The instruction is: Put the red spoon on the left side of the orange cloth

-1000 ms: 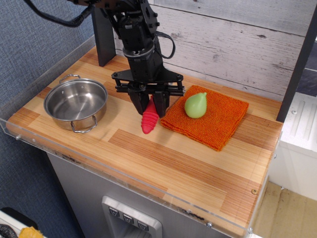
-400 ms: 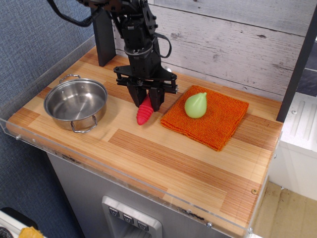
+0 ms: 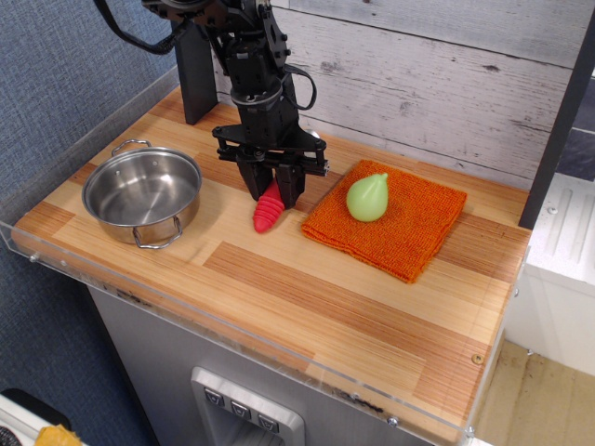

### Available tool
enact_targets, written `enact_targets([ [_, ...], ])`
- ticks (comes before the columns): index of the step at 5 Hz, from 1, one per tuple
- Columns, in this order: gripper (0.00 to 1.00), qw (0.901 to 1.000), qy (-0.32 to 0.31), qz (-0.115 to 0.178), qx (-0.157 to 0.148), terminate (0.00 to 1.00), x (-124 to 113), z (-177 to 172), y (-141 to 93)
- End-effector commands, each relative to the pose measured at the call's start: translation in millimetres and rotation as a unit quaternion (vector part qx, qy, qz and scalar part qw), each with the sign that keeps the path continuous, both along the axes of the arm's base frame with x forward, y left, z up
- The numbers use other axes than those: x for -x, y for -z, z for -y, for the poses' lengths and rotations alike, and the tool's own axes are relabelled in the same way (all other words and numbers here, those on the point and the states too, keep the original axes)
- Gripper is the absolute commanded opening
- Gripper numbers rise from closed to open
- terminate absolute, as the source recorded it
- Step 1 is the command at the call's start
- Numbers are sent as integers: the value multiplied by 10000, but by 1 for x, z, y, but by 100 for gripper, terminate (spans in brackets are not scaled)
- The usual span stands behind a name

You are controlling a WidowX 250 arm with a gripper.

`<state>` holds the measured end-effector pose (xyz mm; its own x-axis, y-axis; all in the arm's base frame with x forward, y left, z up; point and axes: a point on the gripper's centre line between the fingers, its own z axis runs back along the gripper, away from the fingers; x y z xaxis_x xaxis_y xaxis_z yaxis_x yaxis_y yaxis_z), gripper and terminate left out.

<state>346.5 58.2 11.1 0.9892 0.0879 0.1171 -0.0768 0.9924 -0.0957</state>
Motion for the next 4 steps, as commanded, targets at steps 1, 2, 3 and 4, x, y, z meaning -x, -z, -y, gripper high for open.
enact_targets([
  [1, 0, 9997, -3, 245, 1, 0, -14, -8, -7],
  [2, 100, 9995, -11, 299, 53, 0, -12, -12, -11],
  [3, 100, 9995, -116, 308, -12, 0, -11, -14, -17],
  [4, 100, 9991, -158, 386, -29, 0, -11, -13, -26],
])
